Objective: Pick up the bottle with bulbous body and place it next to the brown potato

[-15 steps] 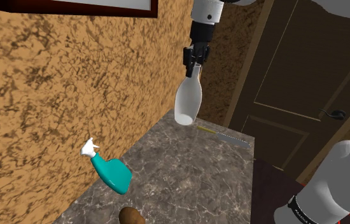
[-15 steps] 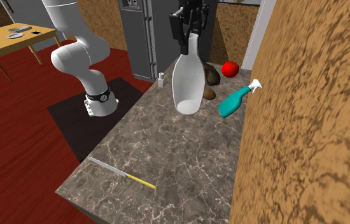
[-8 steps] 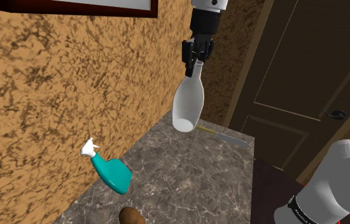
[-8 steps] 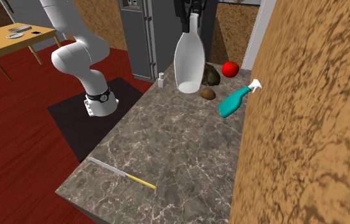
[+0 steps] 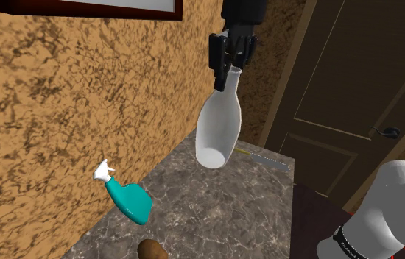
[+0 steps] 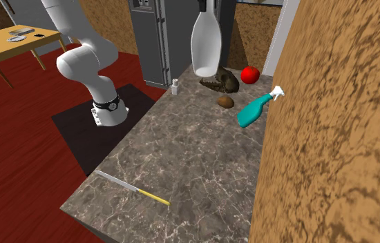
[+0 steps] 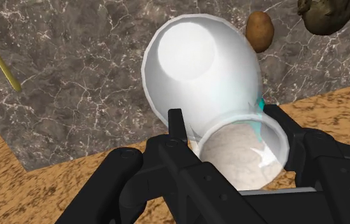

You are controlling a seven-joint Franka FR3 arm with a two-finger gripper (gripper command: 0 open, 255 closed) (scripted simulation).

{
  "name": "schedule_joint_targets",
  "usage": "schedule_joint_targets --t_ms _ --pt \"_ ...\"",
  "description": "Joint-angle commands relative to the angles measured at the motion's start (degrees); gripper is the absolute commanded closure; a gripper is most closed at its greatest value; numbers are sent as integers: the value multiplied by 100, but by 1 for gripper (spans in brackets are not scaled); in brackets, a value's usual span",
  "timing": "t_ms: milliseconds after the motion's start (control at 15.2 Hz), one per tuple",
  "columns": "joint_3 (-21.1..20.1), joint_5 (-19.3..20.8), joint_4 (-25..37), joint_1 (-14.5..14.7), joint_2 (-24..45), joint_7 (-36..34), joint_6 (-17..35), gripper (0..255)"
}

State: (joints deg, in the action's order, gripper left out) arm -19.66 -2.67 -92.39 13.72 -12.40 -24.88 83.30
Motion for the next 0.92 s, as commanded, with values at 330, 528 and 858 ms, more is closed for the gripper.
schedule_joint_targets --t_ms 330,528,858 --pt "-613 5 791 331 208 -986 -581 255" --pt "-751 9 863 409 248 -1203 -614 255" --pt "-692 -93 200 408 -4 -1124 -178 255"
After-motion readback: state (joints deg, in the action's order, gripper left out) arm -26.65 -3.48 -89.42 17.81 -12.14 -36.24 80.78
